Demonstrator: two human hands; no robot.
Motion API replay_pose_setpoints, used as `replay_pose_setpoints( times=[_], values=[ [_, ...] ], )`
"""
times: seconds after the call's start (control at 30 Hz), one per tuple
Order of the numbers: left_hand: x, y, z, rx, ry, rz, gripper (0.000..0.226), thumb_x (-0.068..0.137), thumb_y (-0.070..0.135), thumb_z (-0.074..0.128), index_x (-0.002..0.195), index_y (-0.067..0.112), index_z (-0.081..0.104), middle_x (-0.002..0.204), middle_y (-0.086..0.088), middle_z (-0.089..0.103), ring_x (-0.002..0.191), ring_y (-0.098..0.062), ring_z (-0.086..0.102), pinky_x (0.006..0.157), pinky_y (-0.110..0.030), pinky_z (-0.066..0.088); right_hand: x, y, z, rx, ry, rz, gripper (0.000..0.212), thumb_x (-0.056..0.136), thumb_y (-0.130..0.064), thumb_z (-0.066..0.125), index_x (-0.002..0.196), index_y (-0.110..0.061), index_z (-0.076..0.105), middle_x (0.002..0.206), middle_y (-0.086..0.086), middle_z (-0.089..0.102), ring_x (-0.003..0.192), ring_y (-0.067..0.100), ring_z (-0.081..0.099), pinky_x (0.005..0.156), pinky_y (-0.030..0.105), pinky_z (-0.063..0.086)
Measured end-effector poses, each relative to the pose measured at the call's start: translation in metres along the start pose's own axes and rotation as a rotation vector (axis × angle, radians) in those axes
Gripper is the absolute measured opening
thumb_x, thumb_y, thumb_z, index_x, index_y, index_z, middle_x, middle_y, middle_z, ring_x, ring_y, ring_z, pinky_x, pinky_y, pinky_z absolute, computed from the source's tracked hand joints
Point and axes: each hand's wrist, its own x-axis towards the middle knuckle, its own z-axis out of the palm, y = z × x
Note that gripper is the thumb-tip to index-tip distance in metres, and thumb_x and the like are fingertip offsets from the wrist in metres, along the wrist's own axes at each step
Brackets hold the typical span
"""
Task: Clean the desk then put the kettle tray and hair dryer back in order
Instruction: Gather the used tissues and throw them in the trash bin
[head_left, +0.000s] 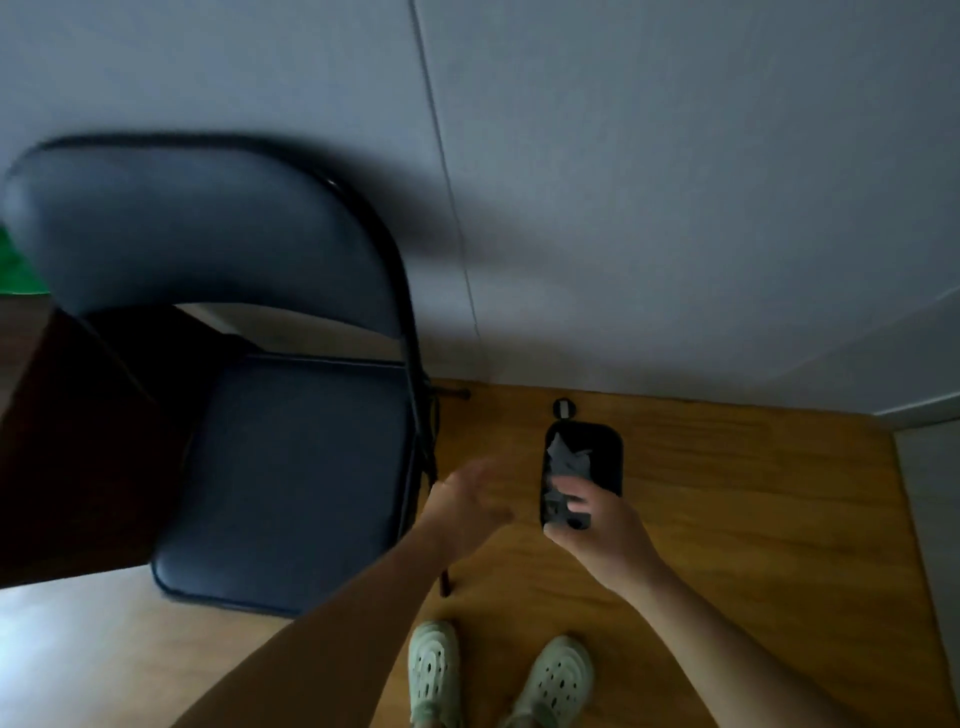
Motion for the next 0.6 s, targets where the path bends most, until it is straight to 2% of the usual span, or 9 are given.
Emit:
replay_pose_setpoints(
  times=[0.07, 0.17, 0.2, 0.27, 0.33, 0.43, 0.6],
  values=[
    [-0.023, -0.013, -0.026, 0.024, 0.02, -0.009, 0.061, 0.087, 0.027, 0.073, 0.143, 0.032, 0.048, 0.134, 0.006, 0.058, 0.123, -0.012, 0.054, 0.094, -0.026, 0.05, -0.005, -0.029, 0.012, -0.014, -0.025, -0.026, 0.056, 0.094, -0.032, 0.069, 0.146, -0.031, 0.047, 0.146, -0.012, 0.049, 0.136, 0.011, 0.048, 0.094, 0.021, 0.042],
    [-0.059, -0.041, -0.065, 0.016, 0.067, -0.033, 0.052, 0.092, 0.036, 0.068, 0.14, 0.03, 0.05, 0.124, 0.008, 0.06, 0.108, -0.006, 0.053, 0.086, -0.023, 0.048, -0.006, -0.077, 0.039, -0.068, -0.064, -0.068, 0.056, 0.094, -0.037, 0.067, 0.146, -0.03, 0.048, 0.146, -0.014, 0.05, 0.132, 0.006, 0.048, 0.1, 0.025, 0.041],
    [-0.069, -0.053, -0.077, 0.022, 0.079, -0.042, 0.052, 0.092, 0.041, 0.065, 0.141, 0.029, 0.049, 0.126, 0.007, 0.06, 0.108, -0.007, 0.054, 0.088, -0.024, 0.048, -0.006, -0.094, 0.049, -0.092, -0.087, -0.078, 0.056, 0.093, -0.04, 0.066, 0.146, -0.031, 0.049, 0.144, -0.015, 0.051, 0.131, 0.004, 0.048, 0.101, 0.025, 0.041],
    [-0.088, -0.081, -0.099, 0.016, 0.119, -0.067, 0.056, 0.093, 0.051, 0.06, 0.143, 0.03, 0.047, 0.134, 0.005, 0.059, 0.117, -0.013, 0.057, 0.097, -0.031, 0.051, -0.004, -0.127, 0.071, -0.146, -0.148, -0.076, 0.054, 0.093, -0.045, 0.063, 0.145, -0.033, 0.05, 0.14, -0.015, 0.053, 0.131, 0.004, 0.048, 0.098, 0.023, 0.038],
    [-0.107, -0.108, -0.122, -0.023, 0.167, -0.092, 0.058, 0.094, 0.056, 0.054, 0.145, 0.03, 0.045, 0.14, 0.005, 0.055, 0.125, -0.016, 0.055, 0.102, -0.032, 0.049, -0.003, -0.155, 0.098, -0.201, -0.182, -0.1, 0.052, 0.093, -0.046, 0.062, 0.143, -0.035, 0.051, 0.137, -0.016, 0.054, 0.131, 0.004, 0.048, 0.099, 0.024, 0.038],
    [-0.132, -0.148, -0.159, -0.065, 0.24, -0.096, 0.057, 0.096, 0.058, 0.05, 0.145, 0.028, 0.046, 0.142, 0.005, 0.054, 0.126, -0.015, 0.054, 0.104, -0.032, 0.047, -0.005, -0.193, 0.143, -0.258, -0.181, -0.168, 0.052, 0.089, -0.047, 0.064, 0.14, -0.039, 0.054, 0.137, -0.018, 0.057, 0.126, 0.001, 0.051, 0.104, 0.03, 0.044],
    [-0.17, -0.219, -0.228, -0.154, 0.329, -0.108, 0.057, 0.095, 0.058, 0.051, 0.144, 0.028, 0.047, 0.141, 0.003, 0.054, 0.126, -0.017, 0.054, 0.105, -0.038, 0.048, -0.015, -0.258, 0.228, -0.301, -0.19, -0.234, 0.047, 0.093, -0.039, 0.065, 0.139, -0.035, 0.055, 0.135, -0.017, 0.058, 0.123, -0.001, 0.053, 0.098, 0.025, 0.044]
  ],
)
